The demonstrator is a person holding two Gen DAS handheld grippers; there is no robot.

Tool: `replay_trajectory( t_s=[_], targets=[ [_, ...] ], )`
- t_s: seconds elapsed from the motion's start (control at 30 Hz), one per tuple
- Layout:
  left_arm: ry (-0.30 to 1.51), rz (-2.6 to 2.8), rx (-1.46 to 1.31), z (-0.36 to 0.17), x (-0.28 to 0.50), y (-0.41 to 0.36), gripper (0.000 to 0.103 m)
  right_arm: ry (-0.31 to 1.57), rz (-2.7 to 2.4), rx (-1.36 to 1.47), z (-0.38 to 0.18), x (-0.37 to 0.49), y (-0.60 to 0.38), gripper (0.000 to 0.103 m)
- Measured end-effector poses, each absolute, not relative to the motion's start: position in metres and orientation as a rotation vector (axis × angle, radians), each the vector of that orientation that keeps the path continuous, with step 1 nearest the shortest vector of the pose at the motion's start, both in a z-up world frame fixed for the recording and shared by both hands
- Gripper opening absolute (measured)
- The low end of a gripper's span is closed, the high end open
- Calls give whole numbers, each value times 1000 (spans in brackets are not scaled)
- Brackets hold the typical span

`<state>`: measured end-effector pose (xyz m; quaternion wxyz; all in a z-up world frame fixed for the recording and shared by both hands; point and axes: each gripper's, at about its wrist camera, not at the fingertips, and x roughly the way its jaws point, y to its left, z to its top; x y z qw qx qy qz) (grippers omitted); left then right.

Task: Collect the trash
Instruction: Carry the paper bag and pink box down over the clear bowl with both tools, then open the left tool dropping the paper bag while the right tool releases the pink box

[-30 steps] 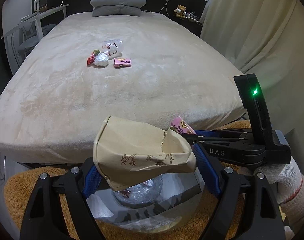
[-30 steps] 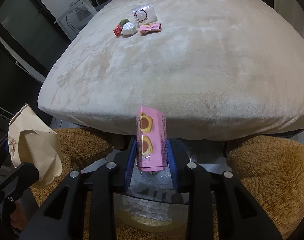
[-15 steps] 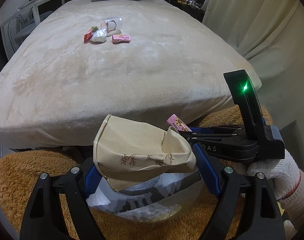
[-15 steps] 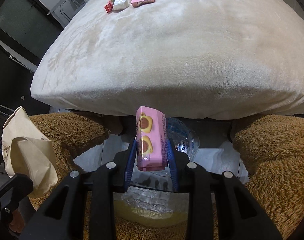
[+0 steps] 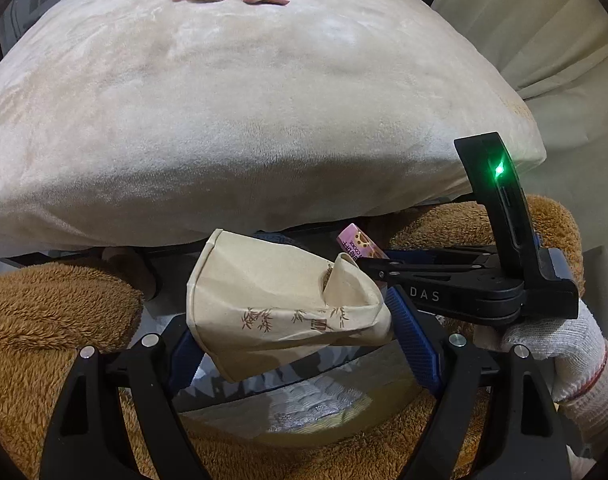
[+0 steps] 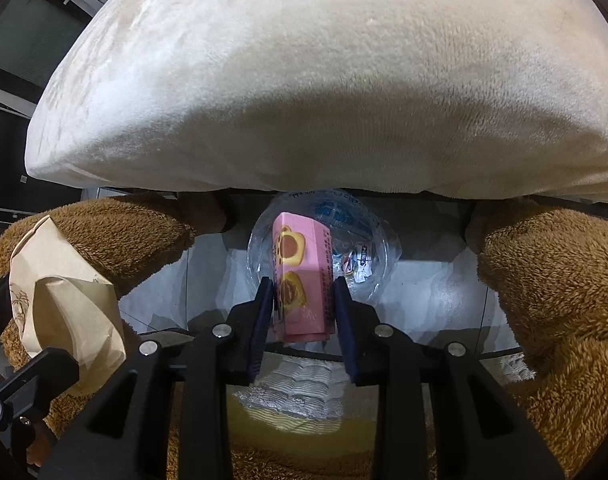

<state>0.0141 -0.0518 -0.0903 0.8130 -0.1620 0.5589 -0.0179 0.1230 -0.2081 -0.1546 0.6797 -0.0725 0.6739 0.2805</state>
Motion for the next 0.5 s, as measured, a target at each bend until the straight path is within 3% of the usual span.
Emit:
replay_trajectory(
  t_s=[0.5],
  targets=[
    [1345, -50, -409, -161, 38, -38, 82, 1647, 597, -180, -209, 136, -198, 32]
  ],
)
